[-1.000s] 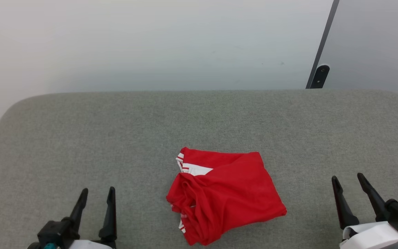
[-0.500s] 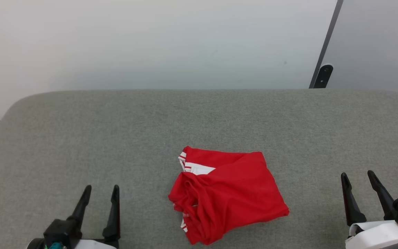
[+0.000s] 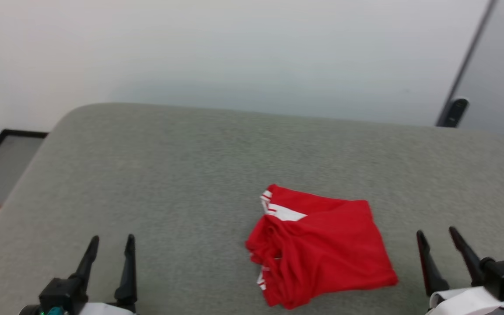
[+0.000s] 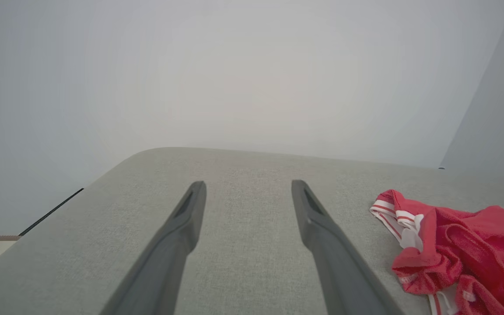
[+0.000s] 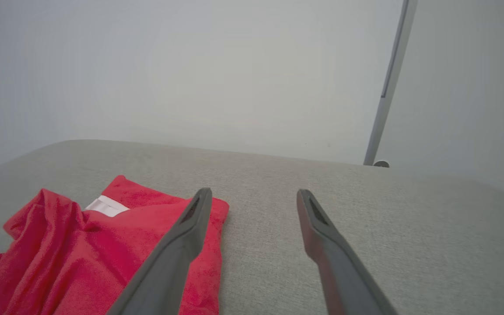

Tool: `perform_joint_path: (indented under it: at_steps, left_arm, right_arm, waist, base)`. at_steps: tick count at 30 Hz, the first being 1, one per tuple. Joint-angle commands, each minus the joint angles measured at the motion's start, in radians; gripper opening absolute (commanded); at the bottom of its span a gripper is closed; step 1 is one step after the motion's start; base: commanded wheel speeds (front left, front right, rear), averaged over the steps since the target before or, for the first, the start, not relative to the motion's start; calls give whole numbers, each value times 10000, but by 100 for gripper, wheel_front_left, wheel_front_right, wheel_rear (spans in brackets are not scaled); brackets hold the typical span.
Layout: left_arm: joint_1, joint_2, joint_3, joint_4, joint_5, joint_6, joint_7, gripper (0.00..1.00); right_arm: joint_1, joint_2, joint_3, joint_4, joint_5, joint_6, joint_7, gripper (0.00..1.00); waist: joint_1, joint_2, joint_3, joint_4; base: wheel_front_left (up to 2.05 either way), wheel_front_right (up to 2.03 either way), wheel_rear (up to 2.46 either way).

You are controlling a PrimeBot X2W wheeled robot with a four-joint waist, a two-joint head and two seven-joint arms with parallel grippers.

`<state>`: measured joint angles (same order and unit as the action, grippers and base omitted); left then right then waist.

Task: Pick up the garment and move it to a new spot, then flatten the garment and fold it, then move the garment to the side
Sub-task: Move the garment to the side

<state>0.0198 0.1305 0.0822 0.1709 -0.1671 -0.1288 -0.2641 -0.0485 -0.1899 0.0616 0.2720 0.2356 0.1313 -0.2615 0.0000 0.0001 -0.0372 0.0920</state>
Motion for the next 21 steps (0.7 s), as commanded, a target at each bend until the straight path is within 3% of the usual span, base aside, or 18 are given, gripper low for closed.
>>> perform_joint_path:
  at_steps: [1,9,21]
  left_arm:
    - [105,41,64,6,-14,8,3,100]
    - [207,2,-107,88,-33,-12,3,100]
    - [-78,-89,-869,488,-275,-21,3,100]
  right_arm:
    - [-15,19,68,124,32,-12,-46,100]
    - [-681,-344,619,1702,560,-12,628,100]
    - [-2308,-975,1323,3108,1731,-12,5086,100]
  waist:
    - [0,-1,-172,615]
    - [0,-1,-274,1295]
    - [0,-1,38,1888]
  base:
    - [0,0,0]
    - [0,0,0]
    - [0,0,0]
